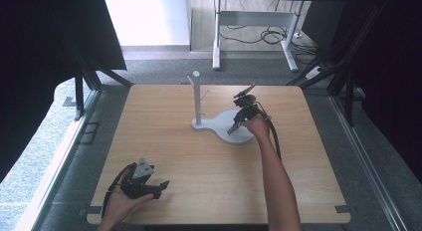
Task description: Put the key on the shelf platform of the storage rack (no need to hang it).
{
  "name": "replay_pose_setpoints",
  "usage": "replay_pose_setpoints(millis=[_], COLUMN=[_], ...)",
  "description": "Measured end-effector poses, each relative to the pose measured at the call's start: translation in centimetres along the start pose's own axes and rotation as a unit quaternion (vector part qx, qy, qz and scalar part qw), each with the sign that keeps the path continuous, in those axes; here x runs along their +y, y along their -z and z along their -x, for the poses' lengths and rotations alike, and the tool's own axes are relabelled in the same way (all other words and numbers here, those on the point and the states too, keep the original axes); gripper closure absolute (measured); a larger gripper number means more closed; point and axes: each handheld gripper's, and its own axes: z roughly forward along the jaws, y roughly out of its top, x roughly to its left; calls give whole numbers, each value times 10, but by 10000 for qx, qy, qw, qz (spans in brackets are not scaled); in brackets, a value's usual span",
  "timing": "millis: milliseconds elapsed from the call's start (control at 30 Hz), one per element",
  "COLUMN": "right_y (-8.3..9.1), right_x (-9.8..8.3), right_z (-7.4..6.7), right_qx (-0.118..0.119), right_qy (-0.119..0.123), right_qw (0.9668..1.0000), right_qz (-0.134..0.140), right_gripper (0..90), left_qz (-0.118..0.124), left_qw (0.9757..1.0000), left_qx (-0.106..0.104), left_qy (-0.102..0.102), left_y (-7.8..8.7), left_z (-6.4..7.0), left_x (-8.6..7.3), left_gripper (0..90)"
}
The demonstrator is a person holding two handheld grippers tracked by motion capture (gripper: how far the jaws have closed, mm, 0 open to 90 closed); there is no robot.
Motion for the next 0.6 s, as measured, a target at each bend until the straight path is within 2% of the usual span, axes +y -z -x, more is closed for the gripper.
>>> replay_pose_setpoints(millis=[300, 400, 600], right_y=[-7, -8, -6], right_x=[-4, -5, -6], right_z=[-1, 1, 1], right_qx=[-122, -144, -164], right_qy=[117, 77, 133], right_qw=[9999, 9999, 9998], right_qz=[-33, -37, -17], right_gripper=[884, 874, 725], left_qz=[-8, -18, -32], left_qw=[10000, 10000, 10000], left_qx=[7, 1, -5], left_qy=[2, -3, -4], left_y=[0, -1, -2], left_z=[0, 0, 0], left_x=[0, 0, 0], left_gripper=[234, 233, 233])
